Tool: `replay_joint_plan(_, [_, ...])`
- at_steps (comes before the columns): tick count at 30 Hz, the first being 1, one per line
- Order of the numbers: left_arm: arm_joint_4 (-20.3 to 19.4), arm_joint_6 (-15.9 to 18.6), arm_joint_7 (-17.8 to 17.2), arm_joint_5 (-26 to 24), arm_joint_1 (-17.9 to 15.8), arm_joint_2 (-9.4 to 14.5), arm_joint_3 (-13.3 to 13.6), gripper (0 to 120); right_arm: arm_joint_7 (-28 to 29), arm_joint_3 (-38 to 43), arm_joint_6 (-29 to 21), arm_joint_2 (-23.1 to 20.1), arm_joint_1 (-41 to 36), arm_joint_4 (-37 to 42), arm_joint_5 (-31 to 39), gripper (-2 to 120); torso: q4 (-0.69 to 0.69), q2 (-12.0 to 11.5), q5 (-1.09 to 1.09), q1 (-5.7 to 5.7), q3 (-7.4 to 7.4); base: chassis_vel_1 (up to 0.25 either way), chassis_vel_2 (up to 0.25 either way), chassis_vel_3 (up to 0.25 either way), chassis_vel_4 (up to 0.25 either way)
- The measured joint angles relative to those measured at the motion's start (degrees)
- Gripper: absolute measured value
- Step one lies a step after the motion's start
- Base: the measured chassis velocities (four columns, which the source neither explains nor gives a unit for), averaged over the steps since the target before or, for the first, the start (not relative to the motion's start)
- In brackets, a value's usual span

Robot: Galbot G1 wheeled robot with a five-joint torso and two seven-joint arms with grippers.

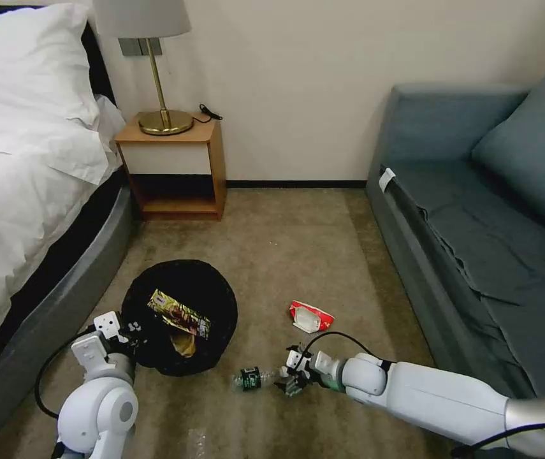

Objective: Pick up the trash bin, then pick up the garbage on the floor and place it into the trash bin.

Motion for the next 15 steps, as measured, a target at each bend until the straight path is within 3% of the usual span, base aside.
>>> replay_joint_plan(15, [-0.9, -0.4, 0.1, -0.1, 0.7, -0.1, -0.8, 3, -1.1, -4.7, 8.0, 9.3, 2.1, -15.4, -0.2, 98, 0.0, 0.0, 0.0, 0.0, 0.0, 0.0, 0.0, 0.0, 0.0])
